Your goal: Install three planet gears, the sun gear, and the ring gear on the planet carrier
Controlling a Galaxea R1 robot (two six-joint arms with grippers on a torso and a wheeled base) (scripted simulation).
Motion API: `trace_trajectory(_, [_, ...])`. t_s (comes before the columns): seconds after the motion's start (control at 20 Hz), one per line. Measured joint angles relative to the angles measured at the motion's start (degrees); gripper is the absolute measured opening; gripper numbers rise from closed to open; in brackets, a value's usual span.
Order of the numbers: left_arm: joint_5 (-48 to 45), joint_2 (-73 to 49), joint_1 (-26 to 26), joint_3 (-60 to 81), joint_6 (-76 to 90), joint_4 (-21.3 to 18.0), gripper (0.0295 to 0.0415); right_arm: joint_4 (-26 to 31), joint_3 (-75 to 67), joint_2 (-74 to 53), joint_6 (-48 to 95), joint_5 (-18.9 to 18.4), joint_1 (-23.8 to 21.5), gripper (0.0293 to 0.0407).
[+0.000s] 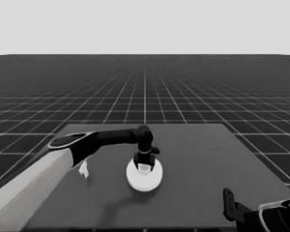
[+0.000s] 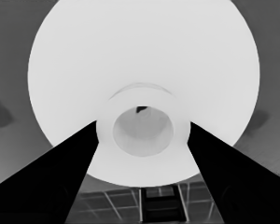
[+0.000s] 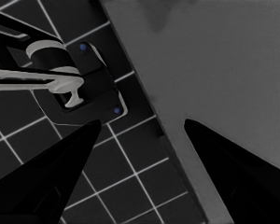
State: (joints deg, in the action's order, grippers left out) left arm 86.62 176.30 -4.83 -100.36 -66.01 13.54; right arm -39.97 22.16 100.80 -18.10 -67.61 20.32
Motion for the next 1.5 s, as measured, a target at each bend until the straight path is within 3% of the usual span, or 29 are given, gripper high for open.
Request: trace_trajectory(1.5, [0.0,0.0,0.0,0.0,15.0,0.0,0.0348,0.0,0.0,0.0,0.0,0.0,0.0,0.0385])
